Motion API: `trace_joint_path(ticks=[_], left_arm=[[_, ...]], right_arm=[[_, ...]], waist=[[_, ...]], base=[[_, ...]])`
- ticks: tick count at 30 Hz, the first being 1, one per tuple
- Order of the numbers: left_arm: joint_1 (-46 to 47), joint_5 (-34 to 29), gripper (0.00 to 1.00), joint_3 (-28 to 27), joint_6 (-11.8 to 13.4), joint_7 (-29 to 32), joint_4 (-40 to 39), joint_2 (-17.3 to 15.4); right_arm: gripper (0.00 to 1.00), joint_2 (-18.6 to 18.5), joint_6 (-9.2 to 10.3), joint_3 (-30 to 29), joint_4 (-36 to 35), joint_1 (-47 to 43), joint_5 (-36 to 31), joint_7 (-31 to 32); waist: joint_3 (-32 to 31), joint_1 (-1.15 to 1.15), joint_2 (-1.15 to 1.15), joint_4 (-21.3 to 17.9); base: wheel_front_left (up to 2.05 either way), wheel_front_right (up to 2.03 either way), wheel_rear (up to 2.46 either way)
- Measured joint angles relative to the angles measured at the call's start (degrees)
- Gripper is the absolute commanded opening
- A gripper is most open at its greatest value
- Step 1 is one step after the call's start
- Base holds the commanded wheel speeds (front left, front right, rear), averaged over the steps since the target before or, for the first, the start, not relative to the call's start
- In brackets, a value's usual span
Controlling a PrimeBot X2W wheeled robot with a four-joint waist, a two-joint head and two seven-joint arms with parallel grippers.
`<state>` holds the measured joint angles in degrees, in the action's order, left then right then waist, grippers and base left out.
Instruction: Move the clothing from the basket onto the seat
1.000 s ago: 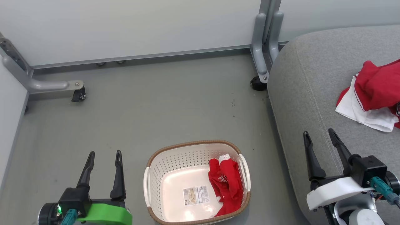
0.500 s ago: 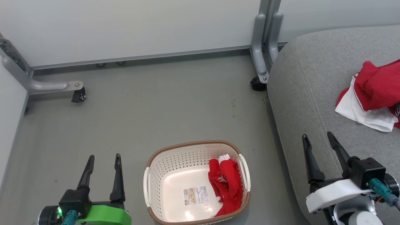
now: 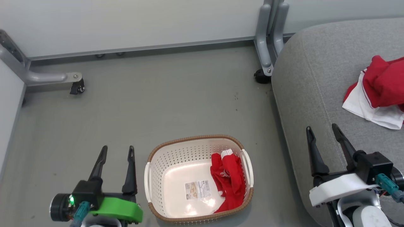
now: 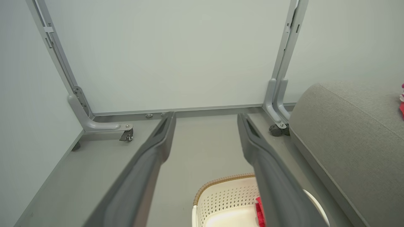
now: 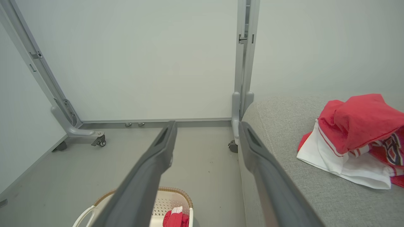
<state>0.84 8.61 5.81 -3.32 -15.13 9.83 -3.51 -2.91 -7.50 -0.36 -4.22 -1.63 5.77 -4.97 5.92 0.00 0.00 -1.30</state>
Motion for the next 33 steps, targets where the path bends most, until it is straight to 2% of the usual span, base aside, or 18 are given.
trace_joint_path(ticks=[9,15,26,33], left_arm=[[11.4,-1.5,1.00,10.2,-1.8,0.0,5.9,0.6],[19.8,2.0,1.00,20.2,-2.1,0.0,9.0,0.7],[36.2,10.6,1.00,36.1,0.7,0.0,21.6,0.8],[45.2,19.2,1.00,42.5,2.6,0.9,28.8,0.8]], right_arm=[[1.00,-1.2,0.00,1.0,-2.9,6.1,0.4,-1.1],[1.00,-1.5,0.00,1.0,-4.4,10.4,0.7,-2.4],[1.00,-2.0,0.00,1.5,-6.5,18.0,1.1,-5.4],[1.00,-1.9,0.00,2.4,-6.7,21.7,1.2,-7.3]], waist=[[7.3,0.00,0.00,0.2],[13.8,0.00,0.00,-0.3],[27.4,0.01,0.00,-2.2],[36.2,0.01,0.00,-4.0]], base=[[0.00,0.00,0.00],[0.00,0.00,0.00],[0.00,0.00,0.00],[0.00,0.00,0.00]])
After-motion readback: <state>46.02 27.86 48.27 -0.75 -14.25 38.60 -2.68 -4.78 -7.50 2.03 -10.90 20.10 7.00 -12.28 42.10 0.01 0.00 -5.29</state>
